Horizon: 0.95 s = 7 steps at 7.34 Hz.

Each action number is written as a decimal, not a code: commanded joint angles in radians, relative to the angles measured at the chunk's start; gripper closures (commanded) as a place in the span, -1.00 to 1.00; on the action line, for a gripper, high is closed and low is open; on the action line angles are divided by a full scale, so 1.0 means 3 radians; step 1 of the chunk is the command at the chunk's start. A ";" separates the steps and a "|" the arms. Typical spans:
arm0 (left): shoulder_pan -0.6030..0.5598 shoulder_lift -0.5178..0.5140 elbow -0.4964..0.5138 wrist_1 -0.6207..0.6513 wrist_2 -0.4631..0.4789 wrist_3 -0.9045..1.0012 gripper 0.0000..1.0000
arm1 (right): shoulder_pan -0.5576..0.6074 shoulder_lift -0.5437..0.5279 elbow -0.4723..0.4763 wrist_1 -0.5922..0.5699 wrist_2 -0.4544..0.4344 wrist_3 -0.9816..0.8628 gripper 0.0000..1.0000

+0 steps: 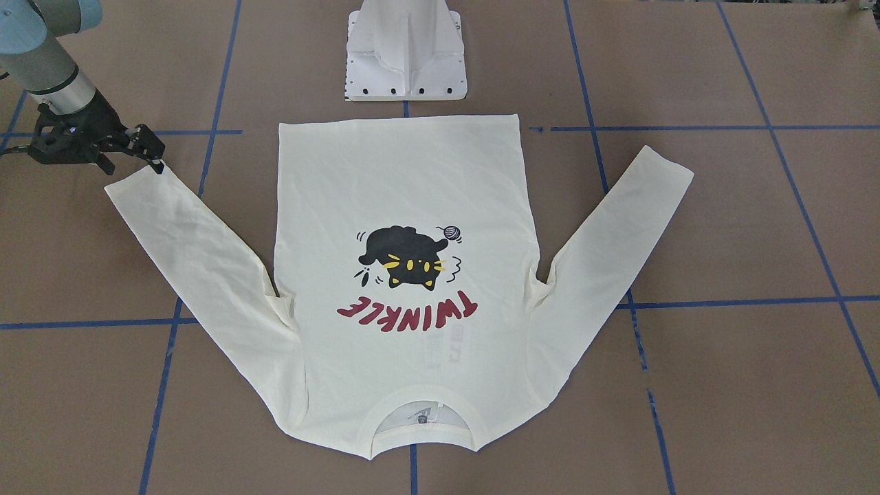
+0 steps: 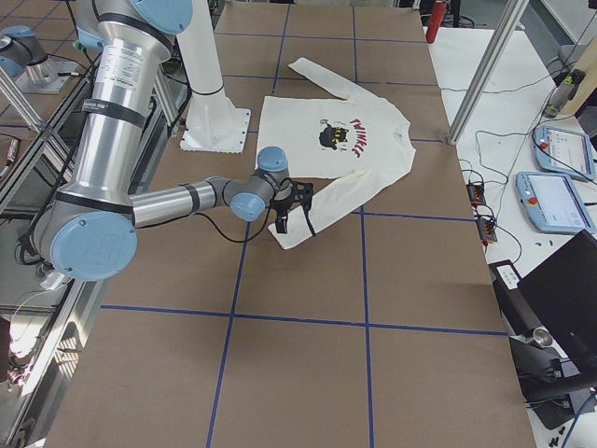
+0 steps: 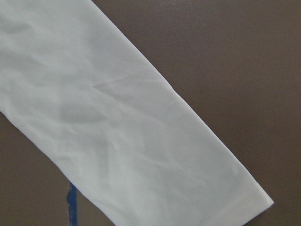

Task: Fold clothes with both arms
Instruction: 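Lower the right gripper and grasp the sleeve cuff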

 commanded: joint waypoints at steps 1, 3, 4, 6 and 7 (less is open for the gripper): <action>0.0000 0.0000 0.0011 -0.0041 0.0000 -0.0004 -1.00 | -0.0036 -0.0005 -0.0064 0.0002 -0.0011 0.0053 -1.00; 0.0000 0.0000 0.0001 -0.0041 0.0000 -0.0004 -1.00 | -0.0041 0.0031 -0.0212 0.0007 -0.0016 0.0028 -1.00; 0.0000 0.0000 -0.0014 -0.0041 0.0000 -0.0009 -1.00 | -0.0036 0.0031 -0.0254 0.0007 -0.0011 0.0013 -1.00; 0.0000 0.0000 -0.0035 -0.0041 0.0000 -0.0014 -1.00 | -0.0036 0.0031 -0.0310 0.0007 -0.0006 0.0017 -1.00; 0.0000 0.0000 -0.0035 -0.0041 0.0000 -0.0014 -1.00 | -0.0041 0.0031 -0.0316 0.0007 -0.0001 0.0028 -1.00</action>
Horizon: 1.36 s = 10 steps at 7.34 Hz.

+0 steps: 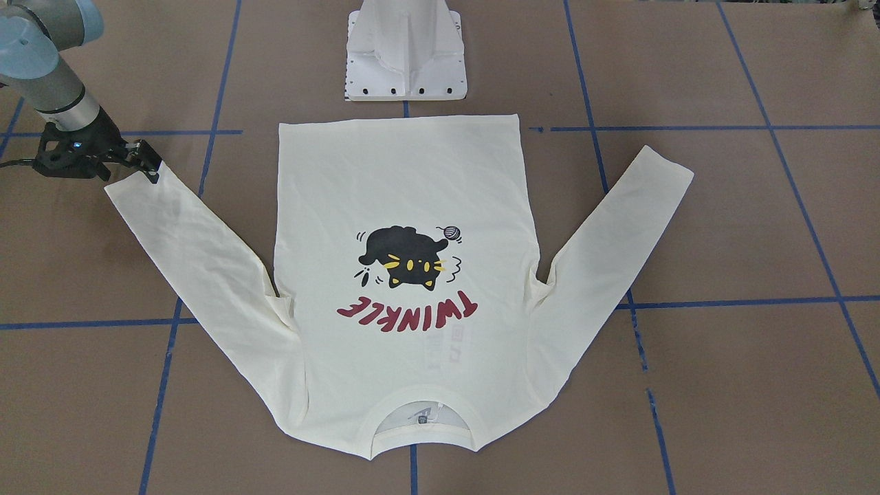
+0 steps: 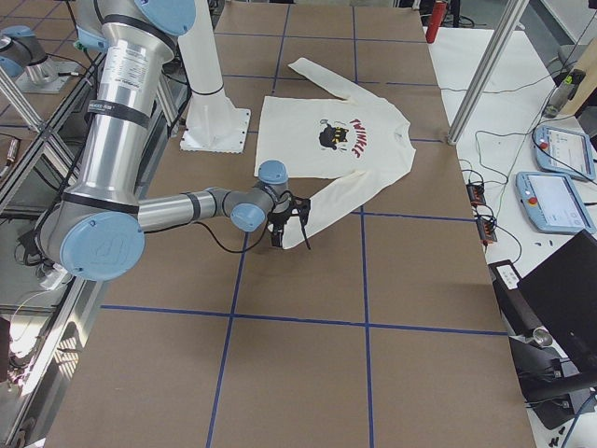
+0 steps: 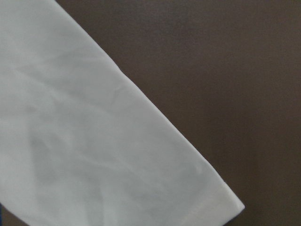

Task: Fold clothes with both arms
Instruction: 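Lower the right gripper and grasp the sleeve cuff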

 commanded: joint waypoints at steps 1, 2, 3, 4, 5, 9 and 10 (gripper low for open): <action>0.0000 0.0000 -0.0004 -0.0005 0.0000 -0.0002 -1.00 | -0.0003 0.0000 -0.0003 0.0000 0.0041 0.0014 -0.92; 0.0000 0.0000 -0.0004 0.0000 0.0000 -0.0002 -1.00 | -0.0003 -0.0005 -0.0003 0.0005 0.0092 0.0019 -0.64; 0.0000 0.0000 -0.0004 -0.0005 0.0000 -0.0002 -1.00 | -0.0003 -0.0005 -0.0003 0.0005 0.0128 0.0024 -0.34; 0.0000 0.0000 -0.0004 -0.0005 0.0000 -0.0002 -1.00 | 0.0003 -0.0005 0.0002 0.0000 0.0134 0.0029 -0.10; 0.0000 0.0000 -0.0004 -0.0005 0.0000 0.0003 -1.00 | -0.0002 -0.0005 -0.0003 0.0000 0.0139 0.0030 0.08; 0.0000 -0.0005 -0.0009 -0.0005 0.0000 -0.0002 -1.00 | -0.0003 -0.0005 0.0013 0.0000 0.0149 0.0040 0.72; 0.0000 -0.0010 -0.0009 -0.0005 0.0000 -0.0002 -1.00 | -0.0003 -0.0005 0.0013 0.0000 0.0154 0.0035 1.00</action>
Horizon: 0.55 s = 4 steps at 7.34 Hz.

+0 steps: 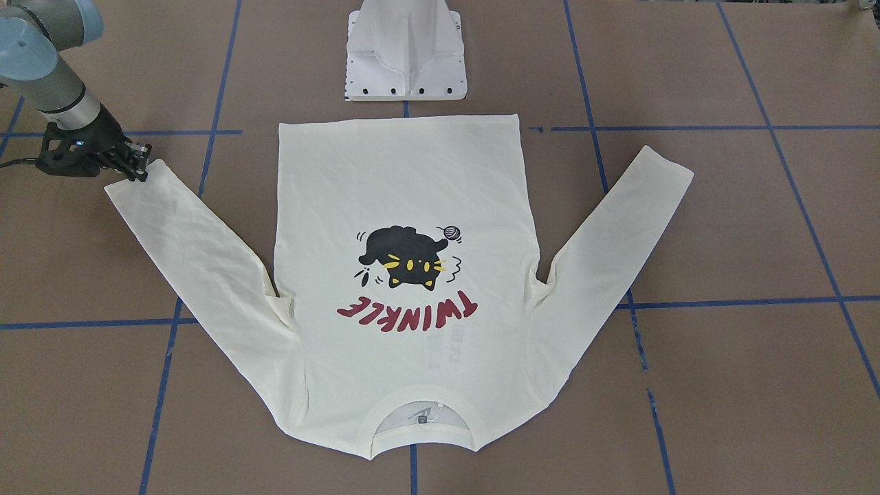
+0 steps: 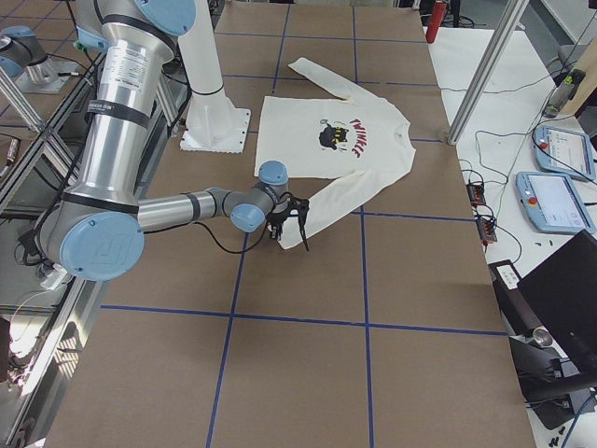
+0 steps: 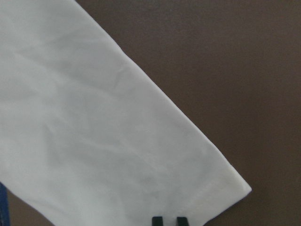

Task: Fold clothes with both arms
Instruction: 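Lower the right gripper and grasp the sleeve cuff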

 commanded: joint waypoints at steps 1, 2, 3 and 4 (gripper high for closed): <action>0.0000 -0.0004 -0.0006 0.0000 0.0000 0.0000 -1.00 | 0.0004 0.0000 0.0002 0.0000 0.0004 0.0003 0.48; 0.0000 -0.0009 -0.0006 0.0000 0.0000 0.0000 -1.00 | 0.0004 0.0000 0.0007 0.0000 0.0004 0.0003 -0.23; 0.0000 -0.0014 -0.0006 0.0000 0.0000 0.0000 -1.00 | 0.0004 0.0000 0.0002 0.0000 0.0004 0.0008 -0.85; 0.0000 -0.0020 -0.0006 0.0000 0.0000 -0.0005 -1.00 | 0.0004 0.0000 0.0002 -0.0005 0.0004 0.0013 -0.99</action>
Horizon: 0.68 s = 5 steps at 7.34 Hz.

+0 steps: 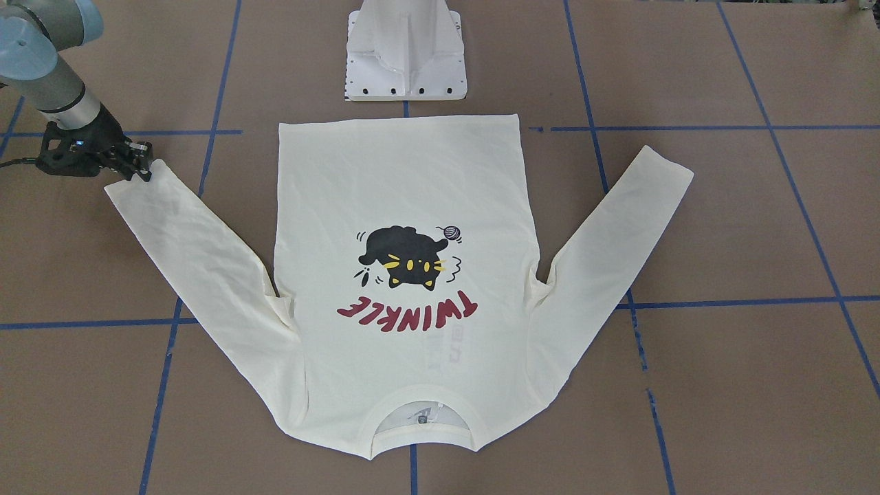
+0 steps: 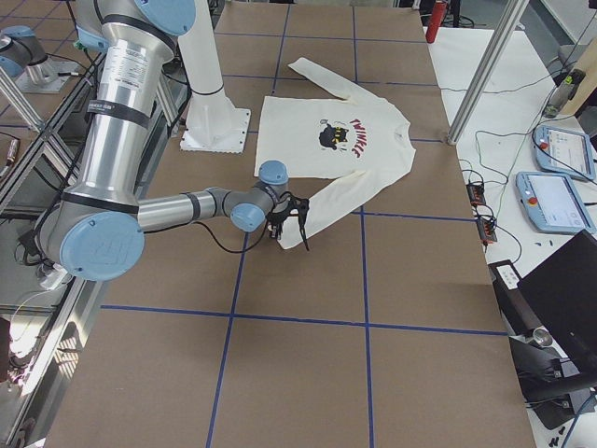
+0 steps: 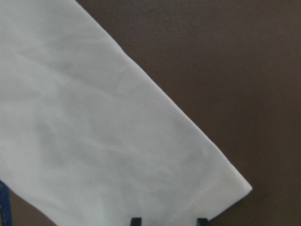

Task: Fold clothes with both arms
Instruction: 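Lower the right gripper and grasp the sleeve cuff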

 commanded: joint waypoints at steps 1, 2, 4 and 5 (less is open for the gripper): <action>0.0000 -0.0006 0.0000 0.0000 0.0000 -0.0004 -1.00 | 0.0001 0.0000 -0.0012 -0.0009 0.0000 0.0006 -0.99; 0.0000 -0.0011 0.0000 0.0000 0.0000 -0.0004 -1.00 | -0.0004 0.0000 -0.0032 -0.0014 0.0000 0.0006 -0.99; 0.0000 -0.0022 0.0000 0.0000 -0.0005 -0.0004 -1.00 | 0.0001 0.0000 -0.0033 -0.0019 0.0000 0.0006 -0.99; 0.0000 -0.0022 -0.0005 0.0000 -0.0005 -0.0004 -1.00 | -0.0004 0.0000 -0.0038 -0.0035 -0.0005 0.0006 -0.98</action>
